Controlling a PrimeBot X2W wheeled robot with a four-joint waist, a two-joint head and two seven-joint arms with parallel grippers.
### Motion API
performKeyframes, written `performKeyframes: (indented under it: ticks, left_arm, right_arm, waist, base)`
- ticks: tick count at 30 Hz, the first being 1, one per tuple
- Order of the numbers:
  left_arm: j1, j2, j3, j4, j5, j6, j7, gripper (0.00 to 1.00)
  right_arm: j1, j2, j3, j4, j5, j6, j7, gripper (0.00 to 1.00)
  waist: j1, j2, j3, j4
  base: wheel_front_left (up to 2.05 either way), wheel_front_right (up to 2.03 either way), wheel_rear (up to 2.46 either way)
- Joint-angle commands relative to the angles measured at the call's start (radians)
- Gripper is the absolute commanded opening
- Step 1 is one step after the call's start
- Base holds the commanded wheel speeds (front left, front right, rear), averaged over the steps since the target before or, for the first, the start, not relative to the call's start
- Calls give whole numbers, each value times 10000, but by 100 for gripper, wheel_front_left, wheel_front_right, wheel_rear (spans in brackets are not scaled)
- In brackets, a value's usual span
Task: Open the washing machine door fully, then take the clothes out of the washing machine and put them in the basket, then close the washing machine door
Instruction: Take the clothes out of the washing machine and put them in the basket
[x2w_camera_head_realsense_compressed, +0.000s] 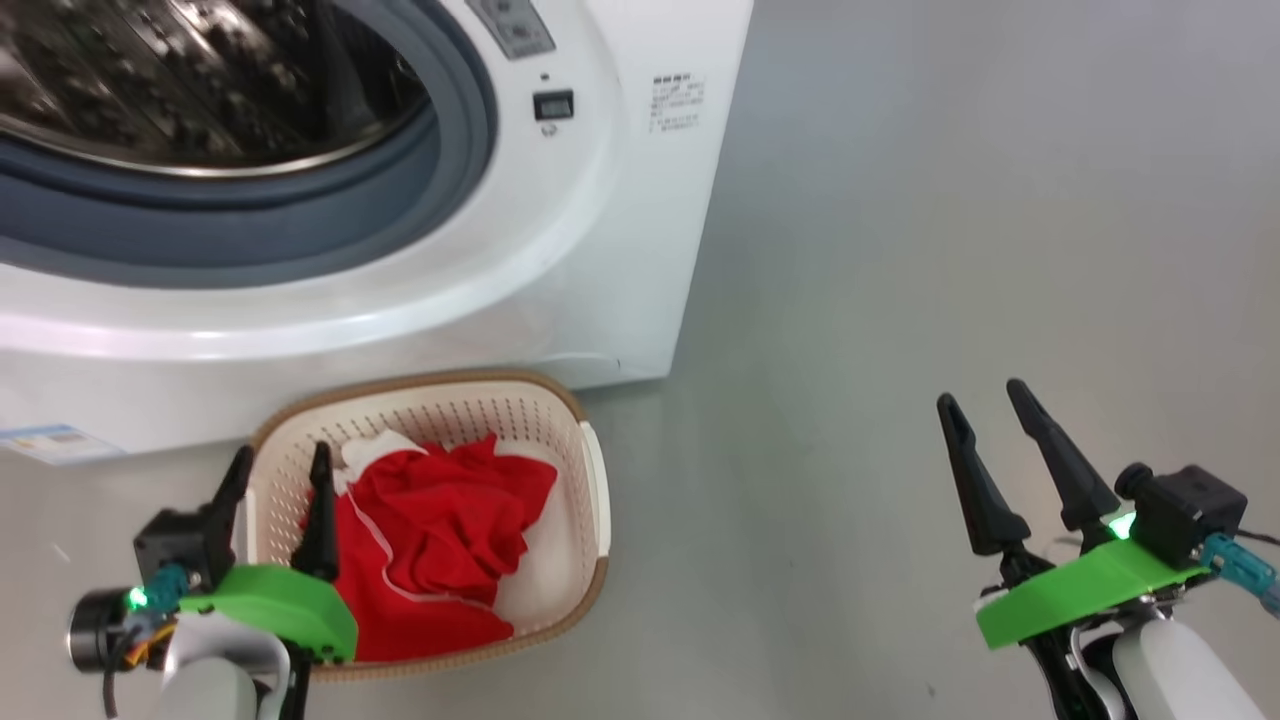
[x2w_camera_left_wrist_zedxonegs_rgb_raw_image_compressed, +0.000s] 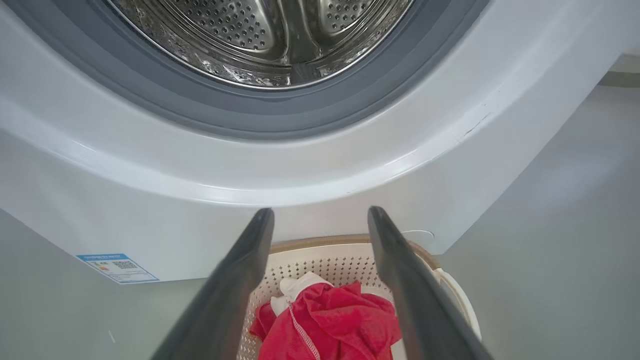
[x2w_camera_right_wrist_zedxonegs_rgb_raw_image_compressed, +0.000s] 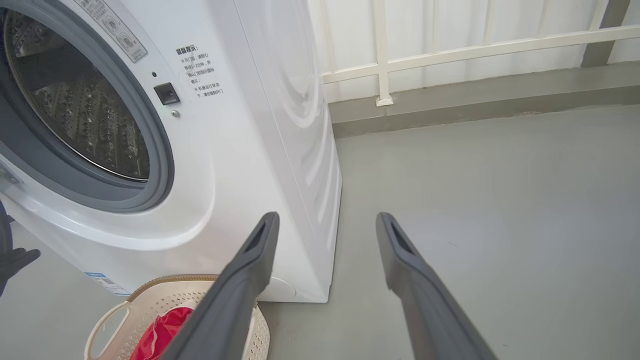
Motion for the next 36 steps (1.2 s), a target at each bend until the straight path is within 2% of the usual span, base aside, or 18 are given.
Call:
performKeyframes:
  ticks: [1, 19, 27, 36]
  left_arm:
    - [242, 196, 321, -287, 115, -74, -53, 100]
    - [2931, 23, 450, -3372, 549, -130, -53, 100]
    - [4065, -53, 543, -4346, 462, 84, -53, 100]
    - [4793, -91, 404, -5200, 311, 320, -53, 100]
  right_arm:
    - [172, -187, 144, -186, -63, 63, -63, 100]
    - [1580, -323, -191, -242, -137, 63, -63, 100]
    - [2176, -360, -404, -333, -152, 63, -63, 100]
    - [2445, -337, -548, -467, -203, 63, -63, 100]
  waist:
    - [0, 0, -568, 149]
    - [0, 0, -2315, 218]
    - [0, 0, -2842, 317]
    - [0, 0, -2934, 349]
  base:
    - [0, 0, 0]
    - [0, 0, 0]
    - [0, 0, 0]
    - [0, 0, 0]
